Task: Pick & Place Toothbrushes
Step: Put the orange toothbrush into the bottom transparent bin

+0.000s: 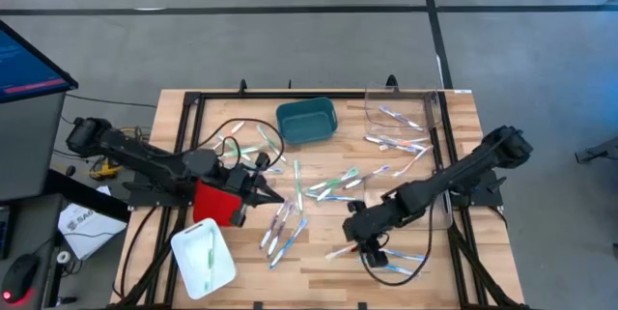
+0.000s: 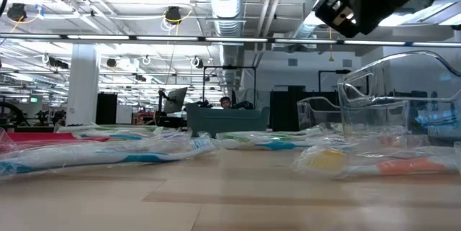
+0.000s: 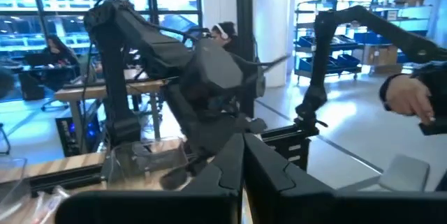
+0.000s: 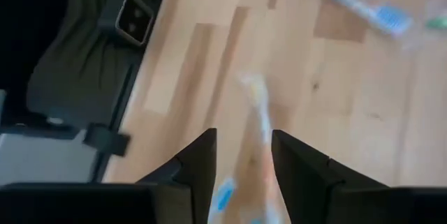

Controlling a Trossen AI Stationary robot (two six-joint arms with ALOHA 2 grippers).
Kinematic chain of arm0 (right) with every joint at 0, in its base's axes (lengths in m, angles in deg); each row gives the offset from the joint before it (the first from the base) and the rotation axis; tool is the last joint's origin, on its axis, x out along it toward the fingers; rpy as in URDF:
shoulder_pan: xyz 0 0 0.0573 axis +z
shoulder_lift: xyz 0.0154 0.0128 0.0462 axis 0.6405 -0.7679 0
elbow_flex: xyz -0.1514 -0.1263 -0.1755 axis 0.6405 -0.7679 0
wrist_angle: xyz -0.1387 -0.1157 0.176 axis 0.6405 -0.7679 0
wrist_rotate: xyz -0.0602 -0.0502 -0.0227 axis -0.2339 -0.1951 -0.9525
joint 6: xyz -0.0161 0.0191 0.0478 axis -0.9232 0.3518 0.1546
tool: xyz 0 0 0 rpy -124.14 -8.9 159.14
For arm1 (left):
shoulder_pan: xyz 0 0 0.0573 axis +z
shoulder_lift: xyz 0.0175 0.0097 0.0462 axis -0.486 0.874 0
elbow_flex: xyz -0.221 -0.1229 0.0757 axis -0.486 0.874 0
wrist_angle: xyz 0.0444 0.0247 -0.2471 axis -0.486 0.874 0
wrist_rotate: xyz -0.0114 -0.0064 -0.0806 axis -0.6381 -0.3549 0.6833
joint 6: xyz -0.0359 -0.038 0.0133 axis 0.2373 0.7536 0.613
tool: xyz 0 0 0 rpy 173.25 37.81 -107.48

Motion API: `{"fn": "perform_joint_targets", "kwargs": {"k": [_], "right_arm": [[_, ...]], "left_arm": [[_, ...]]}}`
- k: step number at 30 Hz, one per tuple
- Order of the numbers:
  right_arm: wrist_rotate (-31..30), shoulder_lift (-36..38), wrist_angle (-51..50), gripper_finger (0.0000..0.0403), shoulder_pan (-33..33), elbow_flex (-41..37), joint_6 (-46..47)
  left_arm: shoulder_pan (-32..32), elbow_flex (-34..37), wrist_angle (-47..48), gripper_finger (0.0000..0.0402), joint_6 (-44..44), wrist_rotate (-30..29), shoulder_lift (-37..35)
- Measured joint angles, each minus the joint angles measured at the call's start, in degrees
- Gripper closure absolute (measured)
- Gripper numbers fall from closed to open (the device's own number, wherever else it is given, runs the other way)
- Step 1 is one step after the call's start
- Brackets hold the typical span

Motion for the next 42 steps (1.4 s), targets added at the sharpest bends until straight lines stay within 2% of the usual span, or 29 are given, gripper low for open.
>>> {"fn": "perform_joint_targets", "kwargs": {"k": [2,7,14,21,30,35,42], "right_arm": [[0.14,-1.59,-1.38,0.0274,0.76,1.91,0.34],[0.03,-6.16,-8.25,0.0279,2.21,9.47,-6.13],[-5.79,-16.62,-30.94,0.0260,1.09,25.59,-15.10],[-7.45,-26.62,-40.85,0.0213,0.49,35.94,-16.61],[-7.41,-30.29,-35.93,0.0166,2.14,37.48,-13.86],[-6.43,-30.17,-33.46,0.0161,2.29,35.93,-11.75],[-4.38,-28.57,-24.75,0.0163,2.37,29.21,-10.22]], "left_arm": [[0.03,0.00,-0.49,0.0401,0.00,-0.02,0.00],[0.50,-0.14,-2.95,0.0401,-0.14,0.00,-0.01],[0.45,-2.83,-3.98,0.0400,-2.57,0.40,-2.01],[0.05,-2.71,-0.41,0.0391,-1.33,9.11,-2.64],[-0.30,-2.80,3.76,0.0389,-0.94,9.82,-5.10],[-1.11,-1.94,3.92,0.0389,-1.08,10.56,-8.47],[-3.11,-0.98,3.90,0.0389,-1.40,10.84,-10.56]]}}
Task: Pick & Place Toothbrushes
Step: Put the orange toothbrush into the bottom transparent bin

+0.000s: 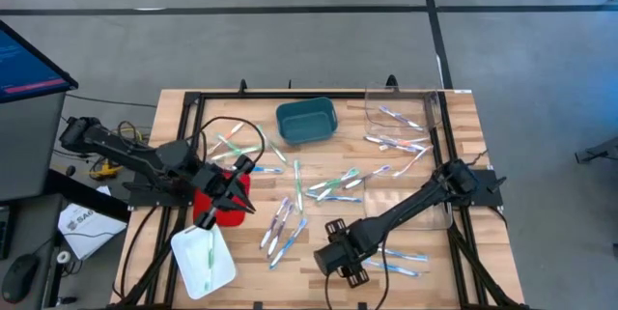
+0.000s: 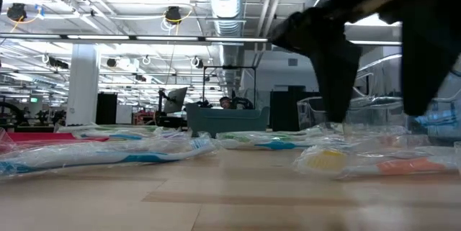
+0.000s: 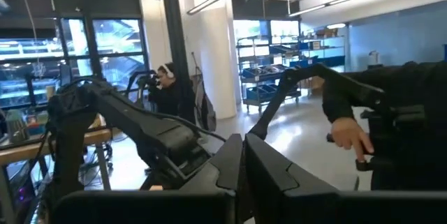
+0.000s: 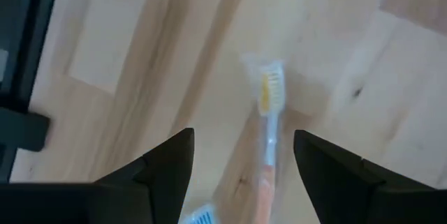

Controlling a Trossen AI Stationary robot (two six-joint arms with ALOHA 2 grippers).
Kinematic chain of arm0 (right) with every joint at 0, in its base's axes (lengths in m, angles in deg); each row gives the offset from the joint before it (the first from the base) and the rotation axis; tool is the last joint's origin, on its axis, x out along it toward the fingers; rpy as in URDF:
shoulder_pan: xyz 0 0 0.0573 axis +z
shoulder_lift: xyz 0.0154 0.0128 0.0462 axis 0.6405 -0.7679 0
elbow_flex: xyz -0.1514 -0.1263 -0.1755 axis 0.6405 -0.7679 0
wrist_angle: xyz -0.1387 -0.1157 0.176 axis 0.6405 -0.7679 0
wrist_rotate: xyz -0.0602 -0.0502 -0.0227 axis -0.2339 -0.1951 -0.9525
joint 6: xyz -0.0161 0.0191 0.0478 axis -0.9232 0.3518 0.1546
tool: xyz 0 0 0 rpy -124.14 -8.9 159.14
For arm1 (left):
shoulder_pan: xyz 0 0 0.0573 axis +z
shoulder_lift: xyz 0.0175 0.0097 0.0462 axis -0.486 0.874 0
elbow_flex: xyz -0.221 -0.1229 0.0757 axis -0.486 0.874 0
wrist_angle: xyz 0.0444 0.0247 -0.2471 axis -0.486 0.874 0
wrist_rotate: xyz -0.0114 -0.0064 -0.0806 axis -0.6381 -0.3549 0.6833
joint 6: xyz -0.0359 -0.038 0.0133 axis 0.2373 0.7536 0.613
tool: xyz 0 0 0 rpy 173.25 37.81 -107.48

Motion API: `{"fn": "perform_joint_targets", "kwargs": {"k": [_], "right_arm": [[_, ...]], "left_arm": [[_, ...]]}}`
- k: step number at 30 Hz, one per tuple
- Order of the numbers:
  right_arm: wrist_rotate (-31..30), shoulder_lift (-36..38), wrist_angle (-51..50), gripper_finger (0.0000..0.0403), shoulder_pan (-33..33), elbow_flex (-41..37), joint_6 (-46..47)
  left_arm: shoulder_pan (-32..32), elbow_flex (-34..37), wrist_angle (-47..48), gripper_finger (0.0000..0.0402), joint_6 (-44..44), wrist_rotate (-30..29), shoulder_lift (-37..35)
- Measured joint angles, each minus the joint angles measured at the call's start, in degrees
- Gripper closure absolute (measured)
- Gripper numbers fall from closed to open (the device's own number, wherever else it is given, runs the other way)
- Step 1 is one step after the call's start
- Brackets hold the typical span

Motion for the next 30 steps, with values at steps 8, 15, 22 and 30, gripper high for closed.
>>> {"fn": "perform_joint_targets", "kwargs": {"k": [8,15,22,30], "right_arm": [[-0.25,0.04,0.99,0.0163,-0.81,-3.26,1.14],[1.37,0.04,2.90,0.0163,-1.09,-4.87,3.57],[-1.45,0.04,1.87,0.0163,-1.07,-5.17,3.06],[-1.00,0.37,6.18,0.0163,-2.07,-9.73,7.42]], "left_arm": [[-0.05,0.00,-0.03,0.0389,-0.65,-0.04,0.07],[-0.03,0.00,-0.03,0.0389,-1.22,-0.09,0.09],[-0.03,0.00,-0.01,0.0389,-1.27,-0.11,0.11],[-0.03,0.00,-0.06,0.0389,-1.25,-0.13,0.11]]}}
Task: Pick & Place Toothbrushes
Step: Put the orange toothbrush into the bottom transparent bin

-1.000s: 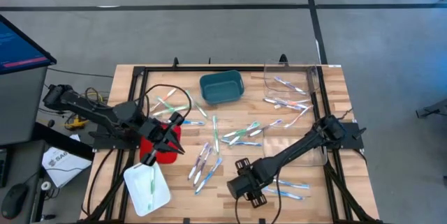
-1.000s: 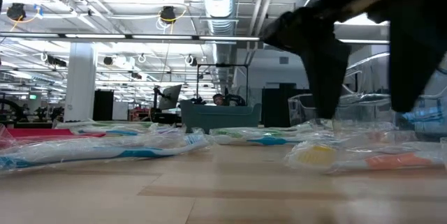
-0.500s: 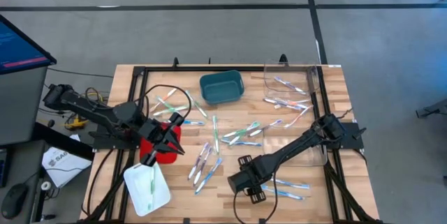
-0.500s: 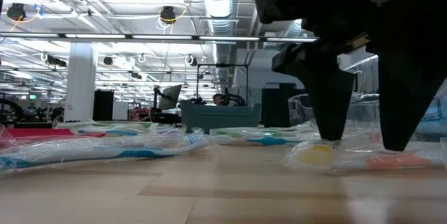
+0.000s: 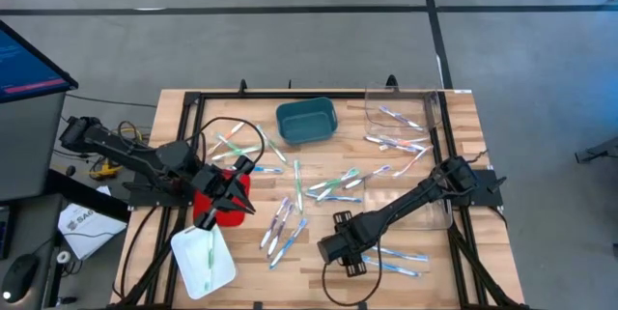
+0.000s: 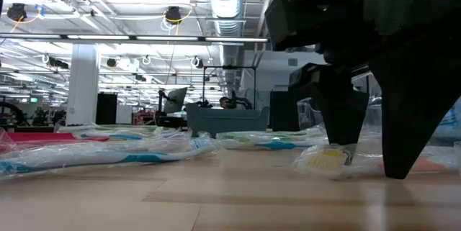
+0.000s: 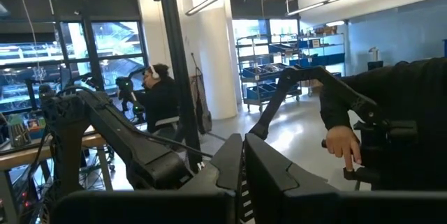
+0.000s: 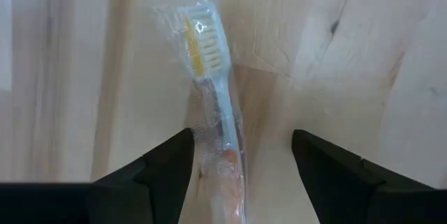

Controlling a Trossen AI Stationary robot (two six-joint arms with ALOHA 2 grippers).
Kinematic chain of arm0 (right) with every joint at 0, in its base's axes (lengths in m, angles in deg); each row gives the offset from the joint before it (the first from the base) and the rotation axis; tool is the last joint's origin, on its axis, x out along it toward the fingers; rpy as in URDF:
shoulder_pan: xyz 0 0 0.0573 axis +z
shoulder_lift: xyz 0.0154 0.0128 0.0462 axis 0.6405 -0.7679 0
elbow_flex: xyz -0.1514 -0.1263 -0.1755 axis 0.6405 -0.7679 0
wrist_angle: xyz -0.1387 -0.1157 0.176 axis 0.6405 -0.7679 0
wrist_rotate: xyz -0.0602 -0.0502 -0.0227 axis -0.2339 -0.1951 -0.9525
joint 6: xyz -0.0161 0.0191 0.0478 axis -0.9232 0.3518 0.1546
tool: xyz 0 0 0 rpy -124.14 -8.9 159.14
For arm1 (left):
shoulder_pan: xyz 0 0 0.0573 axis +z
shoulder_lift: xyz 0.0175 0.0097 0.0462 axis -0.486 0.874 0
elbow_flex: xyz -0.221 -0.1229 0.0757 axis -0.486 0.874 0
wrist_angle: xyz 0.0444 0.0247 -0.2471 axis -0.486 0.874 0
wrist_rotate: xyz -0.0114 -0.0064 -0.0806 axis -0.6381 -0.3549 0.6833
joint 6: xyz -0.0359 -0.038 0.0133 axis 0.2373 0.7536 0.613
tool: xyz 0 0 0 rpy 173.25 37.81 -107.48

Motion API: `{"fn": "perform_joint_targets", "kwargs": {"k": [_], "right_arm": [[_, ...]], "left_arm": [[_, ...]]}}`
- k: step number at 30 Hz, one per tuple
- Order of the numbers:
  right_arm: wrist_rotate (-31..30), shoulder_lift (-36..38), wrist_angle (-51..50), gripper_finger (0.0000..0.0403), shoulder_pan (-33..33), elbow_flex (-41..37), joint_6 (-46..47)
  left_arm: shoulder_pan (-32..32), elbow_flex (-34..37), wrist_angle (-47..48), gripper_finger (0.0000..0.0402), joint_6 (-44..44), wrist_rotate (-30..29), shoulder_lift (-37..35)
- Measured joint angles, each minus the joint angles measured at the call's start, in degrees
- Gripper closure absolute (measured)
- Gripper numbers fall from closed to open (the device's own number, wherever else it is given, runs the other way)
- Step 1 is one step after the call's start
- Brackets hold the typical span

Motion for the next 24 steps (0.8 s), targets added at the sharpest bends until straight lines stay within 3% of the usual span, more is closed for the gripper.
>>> {"fn": "perform_joint_targets", "kwargs": {"k": [5,9,13,20,24], "right_arm": [[-0.01,-0.02,0.07,0.0165,-0.03,-0.05,-0.03],[-0.02,-0.07,0.00,0.0190,-0.05,-0.06,-0.06],[0.10,-0.11,-0.12,0.0247,-0.14,-0.11,0.22],[0.72,-0.15,-0.42,0.0383,-1.13,-0.14,0.82],[0.53,-0.26,-0.91,0.0386,-1.74,0.38,0.99]], "left_arm": [[0.00,0.00,-0.04,0.0389,-0.32,0.00,0.00],[0.00,0.00,-0.29,0.0389,-0.37,0.00,0.00],[0.00,0.00,-0.34,0.0389,-0.37,0.00,0.00],[0.00,0.00,-0.34,0.0389,-0.35,0.00,0.00],[0.00,0.00,-0.34,0.0389,-0.35,0.00,0.00]]}}
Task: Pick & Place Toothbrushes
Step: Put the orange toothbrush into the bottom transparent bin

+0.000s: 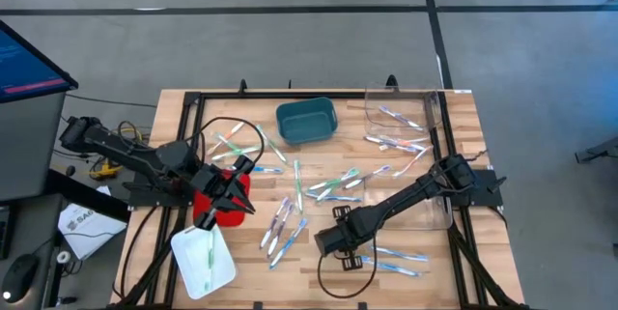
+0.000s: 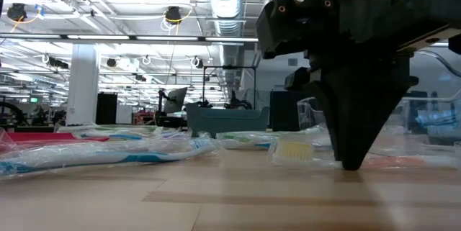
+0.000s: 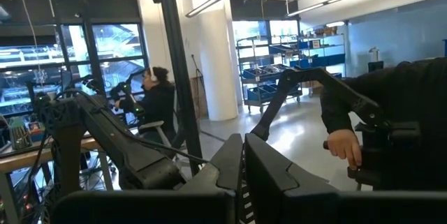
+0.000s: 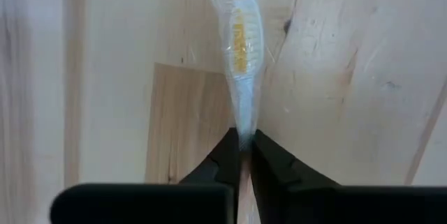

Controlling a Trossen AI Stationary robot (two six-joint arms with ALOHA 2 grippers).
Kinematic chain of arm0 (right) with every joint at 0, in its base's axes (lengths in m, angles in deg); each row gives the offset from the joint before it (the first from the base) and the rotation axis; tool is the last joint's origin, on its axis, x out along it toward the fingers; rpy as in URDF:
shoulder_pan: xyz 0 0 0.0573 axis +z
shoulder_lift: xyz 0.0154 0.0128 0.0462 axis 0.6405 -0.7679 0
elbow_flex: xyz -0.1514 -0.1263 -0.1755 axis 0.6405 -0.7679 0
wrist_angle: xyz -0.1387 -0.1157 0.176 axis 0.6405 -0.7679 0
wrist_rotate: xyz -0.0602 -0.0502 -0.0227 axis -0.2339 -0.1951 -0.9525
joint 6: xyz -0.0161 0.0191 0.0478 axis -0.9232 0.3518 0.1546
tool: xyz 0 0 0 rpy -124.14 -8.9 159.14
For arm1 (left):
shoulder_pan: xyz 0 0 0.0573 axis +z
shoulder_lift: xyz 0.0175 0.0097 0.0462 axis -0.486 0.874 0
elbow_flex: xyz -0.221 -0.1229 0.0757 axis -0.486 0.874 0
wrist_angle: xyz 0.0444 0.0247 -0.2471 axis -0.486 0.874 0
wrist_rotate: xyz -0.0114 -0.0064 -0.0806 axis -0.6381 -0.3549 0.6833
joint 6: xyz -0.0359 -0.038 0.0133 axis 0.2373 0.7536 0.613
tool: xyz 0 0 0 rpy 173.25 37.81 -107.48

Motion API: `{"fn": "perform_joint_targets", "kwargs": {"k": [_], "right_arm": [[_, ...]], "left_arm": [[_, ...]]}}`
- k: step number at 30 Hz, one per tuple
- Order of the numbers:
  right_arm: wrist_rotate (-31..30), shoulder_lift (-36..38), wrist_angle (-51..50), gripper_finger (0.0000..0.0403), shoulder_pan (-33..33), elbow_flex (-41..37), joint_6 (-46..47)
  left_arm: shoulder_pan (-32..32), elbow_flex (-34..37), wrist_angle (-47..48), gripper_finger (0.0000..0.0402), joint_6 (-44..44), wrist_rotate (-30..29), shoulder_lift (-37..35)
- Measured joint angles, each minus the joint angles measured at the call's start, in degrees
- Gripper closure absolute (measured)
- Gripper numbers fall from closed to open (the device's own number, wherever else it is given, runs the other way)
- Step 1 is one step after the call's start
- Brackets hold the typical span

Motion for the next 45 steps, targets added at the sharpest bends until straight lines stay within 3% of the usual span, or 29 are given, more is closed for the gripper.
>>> {"fn": "perform_joint_targets", "kwargs": {"k": [6,17,27,37,45], "right_arm": [[-2.35,-0.48,-3.09,0.0400,-1.27,4.92,-3.87],[-8.91,-0.35,-11.07,0.0402,-6.14,22.18,-15.67],[-20.93,-0.18,-31.72,0.0402,-6.04,37.76,-16.10],[-24.35,3.67,-45.21,0.0402,-4.10,39.20,-6.74],[-32.75,16.26,-45.91,0.0403,-0.81,31.84,3.66]], "left_arm": [[0.00,-0.02,-0.02,0.0389,0.11,0.00,0.02],[0.00,-0.04,-0.07,0.0389,0.84,0.02,0.02],[0.00,-0.04,0.38,0.0389,1.68,0.02,0.02],[-0.02,-0.04,0.42,0.0389,1.68,0.02,0.02],[-0.02,-0.04,0.44,0.0389,1.68,0.04,0.02]]}}
